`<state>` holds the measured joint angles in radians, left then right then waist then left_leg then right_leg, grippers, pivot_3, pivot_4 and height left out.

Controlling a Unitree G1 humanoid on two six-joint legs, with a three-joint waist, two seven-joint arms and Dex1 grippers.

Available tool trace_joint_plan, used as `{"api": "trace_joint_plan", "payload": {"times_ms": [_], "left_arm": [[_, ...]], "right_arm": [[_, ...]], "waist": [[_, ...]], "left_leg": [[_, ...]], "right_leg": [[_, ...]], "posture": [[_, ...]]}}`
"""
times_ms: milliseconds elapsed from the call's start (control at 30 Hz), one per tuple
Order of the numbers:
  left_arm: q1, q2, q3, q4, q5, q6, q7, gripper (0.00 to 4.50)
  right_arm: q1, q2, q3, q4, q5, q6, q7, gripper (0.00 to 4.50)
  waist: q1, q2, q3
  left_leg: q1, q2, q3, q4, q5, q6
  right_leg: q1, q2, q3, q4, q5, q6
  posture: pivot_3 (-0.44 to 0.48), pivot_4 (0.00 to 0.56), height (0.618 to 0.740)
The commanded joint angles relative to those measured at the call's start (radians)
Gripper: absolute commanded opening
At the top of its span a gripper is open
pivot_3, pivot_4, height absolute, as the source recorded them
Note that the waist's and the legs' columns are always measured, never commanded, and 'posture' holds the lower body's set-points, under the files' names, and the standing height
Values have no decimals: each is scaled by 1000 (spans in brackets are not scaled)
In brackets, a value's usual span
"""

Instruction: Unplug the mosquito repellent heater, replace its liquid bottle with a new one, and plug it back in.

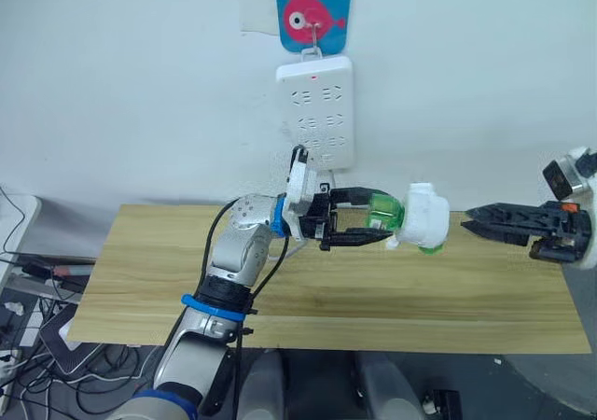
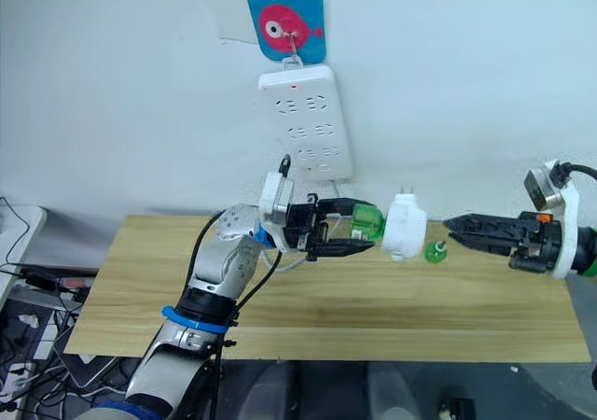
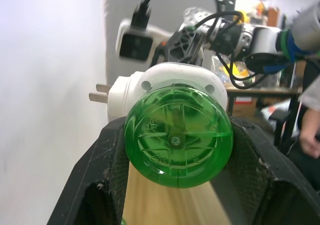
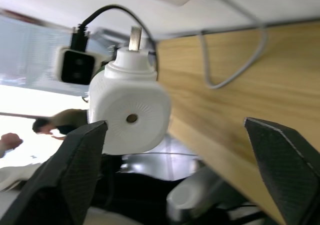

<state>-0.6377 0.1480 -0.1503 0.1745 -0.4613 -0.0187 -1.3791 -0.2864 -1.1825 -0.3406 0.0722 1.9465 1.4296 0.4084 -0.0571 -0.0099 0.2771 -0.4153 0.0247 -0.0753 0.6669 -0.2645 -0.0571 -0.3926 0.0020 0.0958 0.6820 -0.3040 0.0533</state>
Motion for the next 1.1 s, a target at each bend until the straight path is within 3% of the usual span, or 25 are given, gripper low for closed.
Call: {"api": "trace_joint_plan", "payload": {"times_ms": [33,167,633,967,1100], "left_arm": [[-3,-26,-1,-9,-5,-81,-8,2415],[-11,-36,-6,-14,-10,-72,7,2415],[-2,-31,-31,-39,-10,-40,15,2415],[-5,-49,-41,-20,-3,-74,11,2415],[-3,-48,-44,-19,1,-82,19,2415]], "right_arm": [[34,-14,-31,-52,26,-9,91,4467],[78,7,-21,-122,26,-53,117,4467],[9,79,14,-194,26,-129,94,4467],[-62,237,42,-216,26,-192,-96,4467],[-50,220,41,-213,26,-161,-65,3576]], "waist": [[0,0,0],[0,0,0],[1,0,-1],[0,0,-1],[0,0,-1]], "left_leg": [[0,0,0,0,0,0],[0,0,-1,1,0,0],[-1,0,-3,4,0,0],[-2,0,-3,8,0,0],[-1,0,-4,10,0,0]], "right_leg": [[0,1,0,0,0,0],[1,3,-1,0,0,0],[1,3,-2,1,1,1],[1,3,-2,4,1,1],[1,3,-2,7,1,1]], "posture": [[-82,233,740],[-79,228,740],[-77,209,740],[-81,217,740],[-77,218,740]]}}
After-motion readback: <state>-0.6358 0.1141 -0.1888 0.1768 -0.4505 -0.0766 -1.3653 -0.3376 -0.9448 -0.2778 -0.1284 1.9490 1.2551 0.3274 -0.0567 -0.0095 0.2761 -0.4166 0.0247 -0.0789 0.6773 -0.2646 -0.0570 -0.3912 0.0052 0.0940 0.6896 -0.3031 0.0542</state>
